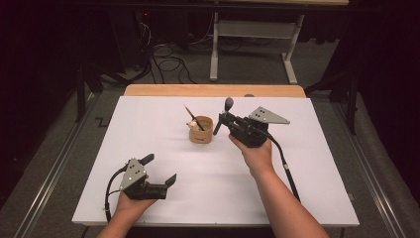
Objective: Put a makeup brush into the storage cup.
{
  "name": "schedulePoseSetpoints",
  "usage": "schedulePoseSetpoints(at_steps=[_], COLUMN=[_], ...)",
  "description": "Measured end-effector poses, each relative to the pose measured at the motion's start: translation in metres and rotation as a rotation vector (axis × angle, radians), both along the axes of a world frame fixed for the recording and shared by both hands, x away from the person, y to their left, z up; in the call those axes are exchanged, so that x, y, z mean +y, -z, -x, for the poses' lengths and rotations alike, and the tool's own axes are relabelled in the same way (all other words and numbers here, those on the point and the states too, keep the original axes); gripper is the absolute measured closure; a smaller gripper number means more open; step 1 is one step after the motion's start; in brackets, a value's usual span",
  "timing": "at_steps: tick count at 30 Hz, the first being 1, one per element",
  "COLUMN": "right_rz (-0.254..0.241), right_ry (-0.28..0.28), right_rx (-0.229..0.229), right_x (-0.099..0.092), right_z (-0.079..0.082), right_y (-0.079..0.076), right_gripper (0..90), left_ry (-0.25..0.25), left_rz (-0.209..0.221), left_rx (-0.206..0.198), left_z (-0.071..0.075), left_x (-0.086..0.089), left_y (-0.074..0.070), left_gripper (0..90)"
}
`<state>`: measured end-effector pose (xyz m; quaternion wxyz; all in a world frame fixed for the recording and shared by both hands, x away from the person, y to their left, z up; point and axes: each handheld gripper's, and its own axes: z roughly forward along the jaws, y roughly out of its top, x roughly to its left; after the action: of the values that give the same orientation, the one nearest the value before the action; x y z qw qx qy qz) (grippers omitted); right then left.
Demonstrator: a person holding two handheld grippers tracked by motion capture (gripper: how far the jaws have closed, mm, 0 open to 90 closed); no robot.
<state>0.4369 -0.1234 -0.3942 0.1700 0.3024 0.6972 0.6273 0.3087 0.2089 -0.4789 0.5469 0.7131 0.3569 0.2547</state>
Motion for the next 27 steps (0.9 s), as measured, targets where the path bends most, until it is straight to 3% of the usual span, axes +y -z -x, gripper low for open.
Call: schedulePoseSetpoints(at_steps=[27], right_rz=[0.014], right_ry=[0.01], right_rx=[0.003], right_x=[0.021], right_z=[-0.025], right_y=[-0.008], right_gripper=[79.3], left_ry=[0.002], left_rz=[0.012], left_rx=[-0.007], left_z=[0.003], left_x=[0.001], left_y=[-0.002], left_gripper=[0.3])
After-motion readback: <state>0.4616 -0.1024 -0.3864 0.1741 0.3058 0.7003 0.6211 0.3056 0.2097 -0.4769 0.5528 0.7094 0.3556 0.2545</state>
